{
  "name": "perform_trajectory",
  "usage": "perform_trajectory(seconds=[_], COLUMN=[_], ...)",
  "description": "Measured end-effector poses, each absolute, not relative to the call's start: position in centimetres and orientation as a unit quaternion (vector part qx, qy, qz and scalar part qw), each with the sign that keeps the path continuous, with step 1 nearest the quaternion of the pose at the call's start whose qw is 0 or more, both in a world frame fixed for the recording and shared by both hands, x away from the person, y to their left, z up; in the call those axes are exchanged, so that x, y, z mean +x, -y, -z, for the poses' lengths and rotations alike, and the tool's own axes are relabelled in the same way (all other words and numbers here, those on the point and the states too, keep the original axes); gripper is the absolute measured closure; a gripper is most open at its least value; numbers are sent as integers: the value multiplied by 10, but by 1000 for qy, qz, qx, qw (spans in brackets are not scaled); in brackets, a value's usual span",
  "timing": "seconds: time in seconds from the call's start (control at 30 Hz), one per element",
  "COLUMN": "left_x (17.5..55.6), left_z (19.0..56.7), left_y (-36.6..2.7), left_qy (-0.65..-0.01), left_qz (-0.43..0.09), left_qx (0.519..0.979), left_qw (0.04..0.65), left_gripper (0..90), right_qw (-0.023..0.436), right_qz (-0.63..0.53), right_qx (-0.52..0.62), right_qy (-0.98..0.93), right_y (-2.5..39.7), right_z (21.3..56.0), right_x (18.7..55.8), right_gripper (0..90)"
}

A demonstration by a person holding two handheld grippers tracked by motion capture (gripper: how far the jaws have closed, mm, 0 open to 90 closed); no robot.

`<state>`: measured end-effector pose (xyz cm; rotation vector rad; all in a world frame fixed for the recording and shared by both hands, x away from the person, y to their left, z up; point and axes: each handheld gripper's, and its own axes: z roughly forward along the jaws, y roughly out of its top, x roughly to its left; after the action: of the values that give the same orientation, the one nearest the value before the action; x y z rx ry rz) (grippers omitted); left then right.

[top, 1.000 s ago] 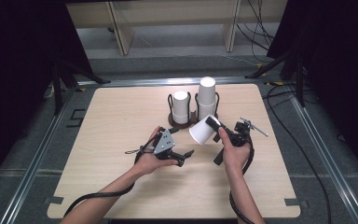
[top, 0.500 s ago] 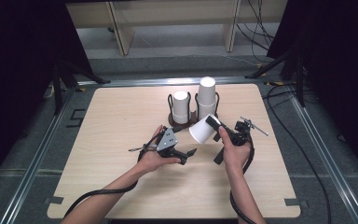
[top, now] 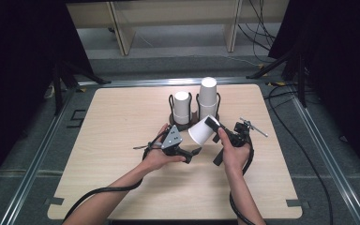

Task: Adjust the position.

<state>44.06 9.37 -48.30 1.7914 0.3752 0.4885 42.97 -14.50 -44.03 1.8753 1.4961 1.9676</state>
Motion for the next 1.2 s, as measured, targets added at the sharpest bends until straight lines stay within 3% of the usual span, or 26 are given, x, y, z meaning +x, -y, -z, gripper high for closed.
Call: perform_trajectory(seconds=[0.27,0.3,0.67,1.07,1.1,1.2], left_x=[443,442,444,449,449,448], left_z=[484,484,483,482,482,482], left_y=[-90,-89,-84,-83,-84,-84], left_qy=[-161,-161,-163,-165,-164,-165], left_qz=[-207,-205,-201,-199,-205,-206], left_qx=[765,765,770,769,767,764], left_qw=[588,588,583,585,585,589], left_gripper=[0,0,0,103,108,128], right_qw=[18,-2,10,12,-9,-7], right_qz=[-633,-633,-636,-635,-635,-636], right_qx=[606,614,601,605,614,614], right_qy=[-482,-470,-484,-480,-468,-468], right_y=[143,141,141,140,138,138], right_z=[443,441,445,446,444,444], right_x=[430,429,430,431,429,429], right_gripper=[360,361,360,361,361,361])
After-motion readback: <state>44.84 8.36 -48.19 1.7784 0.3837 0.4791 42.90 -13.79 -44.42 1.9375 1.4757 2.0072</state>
